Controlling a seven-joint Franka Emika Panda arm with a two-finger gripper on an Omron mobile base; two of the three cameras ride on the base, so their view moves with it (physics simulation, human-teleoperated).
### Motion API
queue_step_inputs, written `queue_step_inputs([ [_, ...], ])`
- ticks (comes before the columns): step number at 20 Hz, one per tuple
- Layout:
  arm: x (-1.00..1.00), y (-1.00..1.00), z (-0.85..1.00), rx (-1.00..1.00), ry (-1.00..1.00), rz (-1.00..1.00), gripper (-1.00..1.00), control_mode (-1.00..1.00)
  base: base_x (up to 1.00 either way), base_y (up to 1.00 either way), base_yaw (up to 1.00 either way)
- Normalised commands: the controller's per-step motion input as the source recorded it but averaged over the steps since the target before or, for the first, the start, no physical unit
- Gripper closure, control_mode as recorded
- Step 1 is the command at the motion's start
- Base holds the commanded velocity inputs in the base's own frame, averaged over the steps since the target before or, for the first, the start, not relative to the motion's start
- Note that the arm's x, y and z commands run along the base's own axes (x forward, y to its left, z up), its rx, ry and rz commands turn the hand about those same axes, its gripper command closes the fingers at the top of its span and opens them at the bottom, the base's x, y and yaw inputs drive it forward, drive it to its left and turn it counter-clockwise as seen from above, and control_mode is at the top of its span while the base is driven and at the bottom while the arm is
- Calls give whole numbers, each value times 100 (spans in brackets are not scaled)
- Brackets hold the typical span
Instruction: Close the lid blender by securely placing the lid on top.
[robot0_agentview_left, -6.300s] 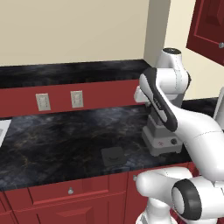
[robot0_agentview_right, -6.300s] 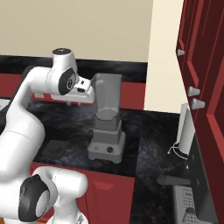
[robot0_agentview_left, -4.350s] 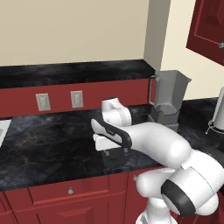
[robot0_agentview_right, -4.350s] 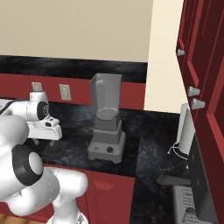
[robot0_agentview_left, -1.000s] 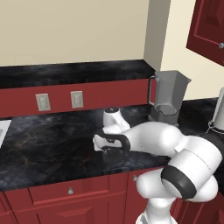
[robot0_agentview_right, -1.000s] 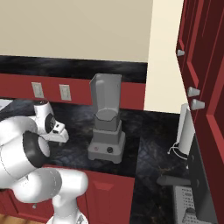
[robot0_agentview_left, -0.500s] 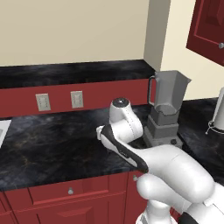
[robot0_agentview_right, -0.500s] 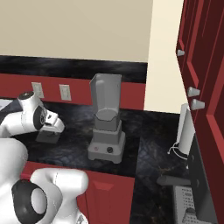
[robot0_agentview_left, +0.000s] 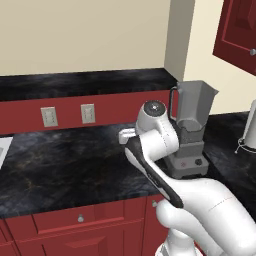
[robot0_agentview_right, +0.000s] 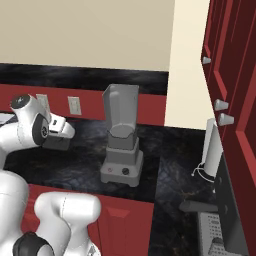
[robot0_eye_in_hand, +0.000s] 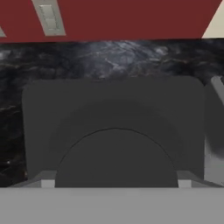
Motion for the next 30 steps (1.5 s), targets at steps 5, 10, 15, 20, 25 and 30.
queue_step_inputs([
  [5, 0, -37, 86, 0, -3, 0, 100, -100, 0, 0, 0],
  [10, 0, -51, 67, 0, 0, 2, 100, -100, 0, 0, 0],
  [15, 2, -51, 73, 0, -2, 4, 100, -100, 0, 0, 0],
  [20, 0, -40, 81, 0, -7, 5, 100, -100, 0, 0, 0],
  [25, 20, -41, 51, 0, -2, 4, 100, -100, 0, 0, 0],
  [30, 29, -37, 53, 0, 0, 1, 100, -100, 0, 0, 0],
])
